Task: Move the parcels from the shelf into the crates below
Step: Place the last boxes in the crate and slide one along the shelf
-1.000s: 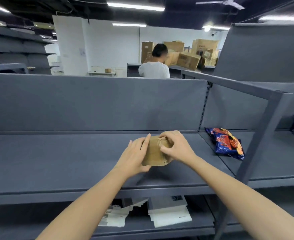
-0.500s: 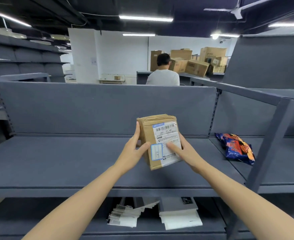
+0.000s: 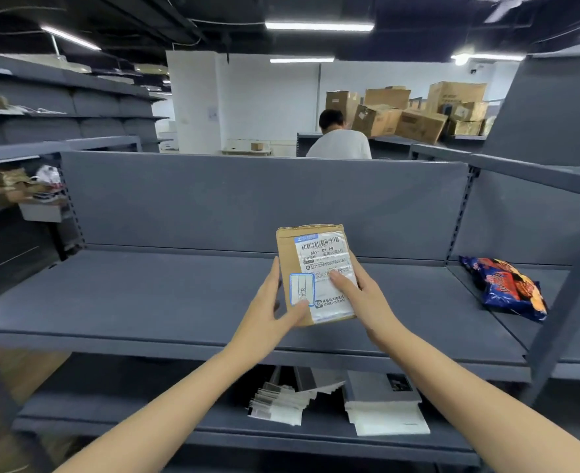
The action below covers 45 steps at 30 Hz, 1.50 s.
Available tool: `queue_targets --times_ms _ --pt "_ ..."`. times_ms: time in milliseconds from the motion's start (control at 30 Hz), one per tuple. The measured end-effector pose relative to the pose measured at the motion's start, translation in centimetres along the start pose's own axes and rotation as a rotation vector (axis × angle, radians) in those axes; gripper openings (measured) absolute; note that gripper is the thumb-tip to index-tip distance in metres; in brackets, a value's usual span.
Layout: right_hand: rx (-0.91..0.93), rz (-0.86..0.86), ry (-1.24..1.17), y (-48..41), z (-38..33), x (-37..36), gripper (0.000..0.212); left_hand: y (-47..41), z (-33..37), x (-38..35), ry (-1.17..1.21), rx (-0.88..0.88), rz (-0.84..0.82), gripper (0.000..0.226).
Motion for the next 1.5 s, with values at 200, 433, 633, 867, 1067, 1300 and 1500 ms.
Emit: queue_targets --times_ms 200,433,633,867,1067,1300,1500 --pt "0.026 -0.052 0.012 2.6 -0.3 -4.8 0.048 4.7 -0.2 1.6 -0.025 -0.008 0.070 0.079" --pt "-0.035 -0.090 0.008 5.0 1.5 -8.1 0.055 7.9 -3.3 4.0 0.020 0.043 0.048 0.063" --pt "-0.176 -0.129 0.049 8.5 6.2 -11.5 0.068 11.9 -7.5 3.7 0.001 0.163 -0.007 0.062" --pt "-0.414 -0.124 -0.007 15.5 15.3 -16.3 0.064 18.5 -17.2 0.6 -0.106 0.340 -0.211 0.066" --pt "-0.649 -0.154 -0.018 21.9 28.1 -20.9 0.067 25.2 -27.7 -4.3 -0.214 0.566 -0.406 0.068" --pt "-0.840 -0.161 -0.061 27.9 40.4 -24.3 0.065 31.6 -39.4 -10.4 -0.208 0.826 -0.526 0.074" --pt "-1.013 -0.366 -0.001 31.9 49.5 -26.2 0.090 35.4 -47.3 -14.7 -0.217 0.987 -0.562 0.079"
Point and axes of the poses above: each hand's wrist, its own y-axis away from the middle knuckle, its own x-axis out of the back of the hand, z = x × y, the point moved 8 cm from there along -y, towards the middle knuckle, and after that the axes turned 10 degrees about -z, right-handed, at the moved point
